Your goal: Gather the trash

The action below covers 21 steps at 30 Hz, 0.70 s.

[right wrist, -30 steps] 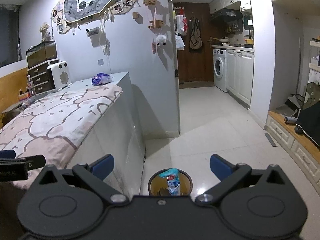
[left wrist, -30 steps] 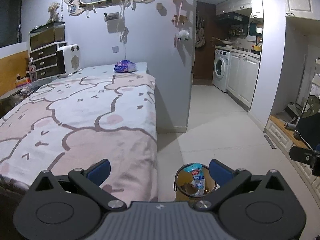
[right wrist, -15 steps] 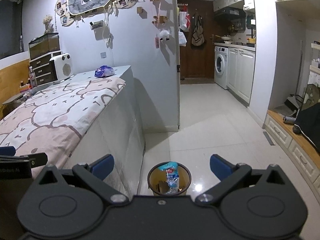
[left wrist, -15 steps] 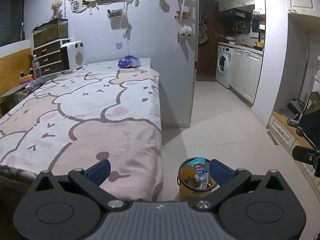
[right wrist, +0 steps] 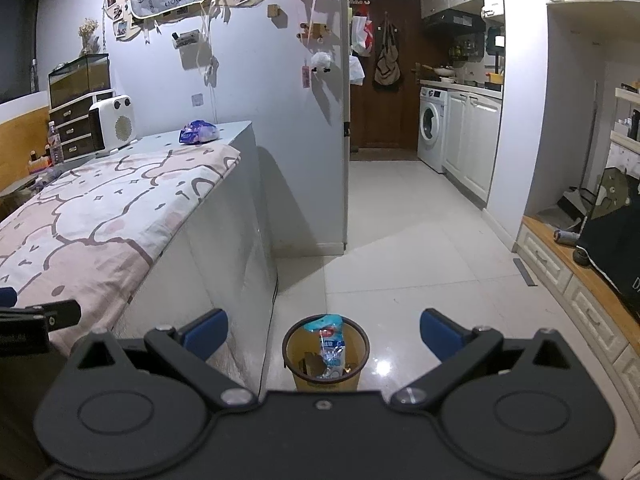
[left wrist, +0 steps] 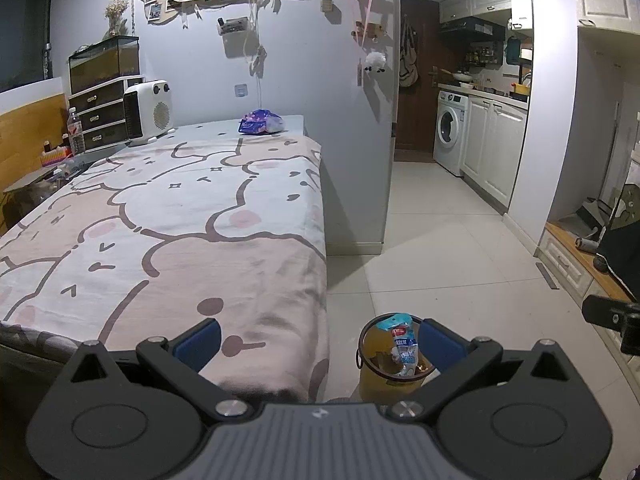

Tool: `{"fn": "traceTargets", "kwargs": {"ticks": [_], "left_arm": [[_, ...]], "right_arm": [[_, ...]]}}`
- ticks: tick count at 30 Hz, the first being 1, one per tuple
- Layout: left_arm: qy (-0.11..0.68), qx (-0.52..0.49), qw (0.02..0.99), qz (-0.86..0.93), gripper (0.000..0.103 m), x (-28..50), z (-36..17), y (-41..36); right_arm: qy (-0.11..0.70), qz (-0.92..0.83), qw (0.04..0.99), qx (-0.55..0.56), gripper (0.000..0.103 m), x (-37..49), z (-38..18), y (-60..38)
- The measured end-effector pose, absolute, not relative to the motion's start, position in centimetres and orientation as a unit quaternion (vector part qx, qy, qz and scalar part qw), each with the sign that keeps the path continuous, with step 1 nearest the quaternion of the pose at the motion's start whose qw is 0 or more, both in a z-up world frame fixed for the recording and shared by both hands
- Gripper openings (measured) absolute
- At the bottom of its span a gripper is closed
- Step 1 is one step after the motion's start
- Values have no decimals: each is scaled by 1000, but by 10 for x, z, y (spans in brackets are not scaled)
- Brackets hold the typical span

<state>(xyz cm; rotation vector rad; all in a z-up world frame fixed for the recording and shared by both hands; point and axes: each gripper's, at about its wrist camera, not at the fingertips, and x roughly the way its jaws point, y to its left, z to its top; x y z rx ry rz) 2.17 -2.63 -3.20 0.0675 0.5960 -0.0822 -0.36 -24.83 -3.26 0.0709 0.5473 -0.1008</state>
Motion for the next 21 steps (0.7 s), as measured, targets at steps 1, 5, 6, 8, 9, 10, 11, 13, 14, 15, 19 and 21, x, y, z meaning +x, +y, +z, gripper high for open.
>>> {"fn": "traceTargets", "kwargs": {"ticks": [1,5,6,8,9,10,11,13,14,15,19,21], "left_arm": [[294,33,954,-42,103,22,-32,-26],[295,33,954,-42,103,21,-32,-26],[295,34,954,-42,103,20,-32,-26],[295,33,954,-42,103,20,-32,-26],[295,33,954,-42,103,21,-32,-26],[295,33,954,-42,103,21,-32,-26],[295,33,954,-42,103,21,-32,-26],[296,33,954,-42,103,21,-32,-26],[296,33,954,-42,103,21,-32,-26],[295,33,954,-42,103,21,-32,-26],[295,33,954,-42,103,21,-32,-26],[295,33,954,-42,103,21,-32,-26]], "right_arm": [[271,-51,961,34,103,-3,-33,-248],[271,-52,960,34,103,-4,-34,-248],[272,-52,960,34,103,-4,-34,-248],[272,-53,960,35,103,-4,-34,-248],[272,-53,960,35,103,-4,-34,-248],[273,-53,960,35,103,-4,-35,-248],[273,-53,960,35,103,-3,-34,-249],[274,-53,960,36,103,-3,-35,-248],[274,-53,959,35,103,-2,-35,-248],[274,-54,959,35,103,-3,-35,-248],[275,-54,959,35,103,-2,-35,-247],[275,-54,959,35,103,-2,-35,-247]]}}
